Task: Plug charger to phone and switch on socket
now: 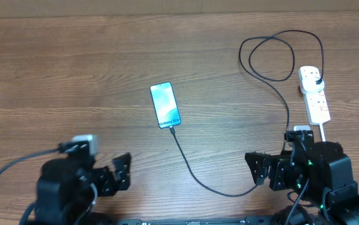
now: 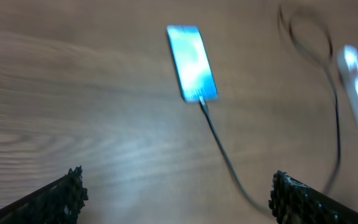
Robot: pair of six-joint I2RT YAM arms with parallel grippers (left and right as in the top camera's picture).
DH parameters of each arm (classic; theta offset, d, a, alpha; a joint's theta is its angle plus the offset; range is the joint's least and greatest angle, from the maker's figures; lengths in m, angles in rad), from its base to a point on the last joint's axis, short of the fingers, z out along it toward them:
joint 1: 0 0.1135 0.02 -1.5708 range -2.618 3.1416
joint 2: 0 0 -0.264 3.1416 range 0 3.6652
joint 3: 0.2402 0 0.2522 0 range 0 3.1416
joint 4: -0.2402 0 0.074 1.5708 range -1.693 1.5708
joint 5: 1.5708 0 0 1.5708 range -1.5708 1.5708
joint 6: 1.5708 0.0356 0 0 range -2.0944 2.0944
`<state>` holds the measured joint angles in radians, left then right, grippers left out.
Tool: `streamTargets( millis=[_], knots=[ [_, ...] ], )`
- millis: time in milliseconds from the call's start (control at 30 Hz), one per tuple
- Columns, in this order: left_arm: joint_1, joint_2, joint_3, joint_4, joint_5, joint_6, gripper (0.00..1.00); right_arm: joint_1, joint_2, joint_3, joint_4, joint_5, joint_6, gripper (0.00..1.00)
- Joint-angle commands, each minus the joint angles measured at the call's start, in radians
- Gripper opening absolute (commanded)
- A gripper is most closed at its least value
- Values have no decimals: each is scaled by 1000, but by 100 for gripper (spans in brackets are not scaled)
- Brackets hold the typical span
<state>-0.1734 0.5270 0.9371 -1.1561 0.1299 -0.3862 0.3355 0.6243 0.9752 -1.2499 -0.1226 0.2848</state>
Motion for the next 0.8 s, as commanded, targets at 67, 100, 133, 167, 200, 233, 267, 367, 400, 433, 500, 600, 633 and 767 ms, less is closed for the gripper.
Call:
streamTargets(
  millis=[67,100,133,167,200,233,267,367,400,433,500,600,633,767],
  knots=[
    [166,-141,-14,47,-90,-2,100,6,-5,0,3,13,2,100],
    [178,-146,-14,63,-112,5,100,6,-5,0,3,13,2,100],
    [185,-146,-14,82,-124,27,100,6,-5,0,3,13,2,100],
    [187,-144,-20,112,-130,59,100,6,-5,0,3,13,2,100],
    [187,-144,-36,163,-131,110,99,6,-5,0,3,13,2,100],
    [186,-145,-52,208,-131,154,100,6,-5,0,3,13,2,100],
    [186,-148,-73,258,-130,199,100,6,-5,0,3,13,2,100],
    [188,-188,-180,443,-129,297,99,6,-5,0,3,13,2,100],
    [188,-208,-224,504,-129,306,100,6,-5,0,3,13,2,100],
    [188,-232,-273,567,-129,305,100,6,-5,0,3,13,2,100],
    [188,-282,-375,700,-103,305,100,6,-5,0,3,13,2,100],
    [188,-349,-534,916,-48,304,100,6,-5,0,3,13,2,100],
    [188,-370,-585,987,-33,304,100,6,-5,0,3,13,2,100],
    [188,-445,-755,1214,-3,273,100,6,-5,0,3,13,2,100]
  ],
)
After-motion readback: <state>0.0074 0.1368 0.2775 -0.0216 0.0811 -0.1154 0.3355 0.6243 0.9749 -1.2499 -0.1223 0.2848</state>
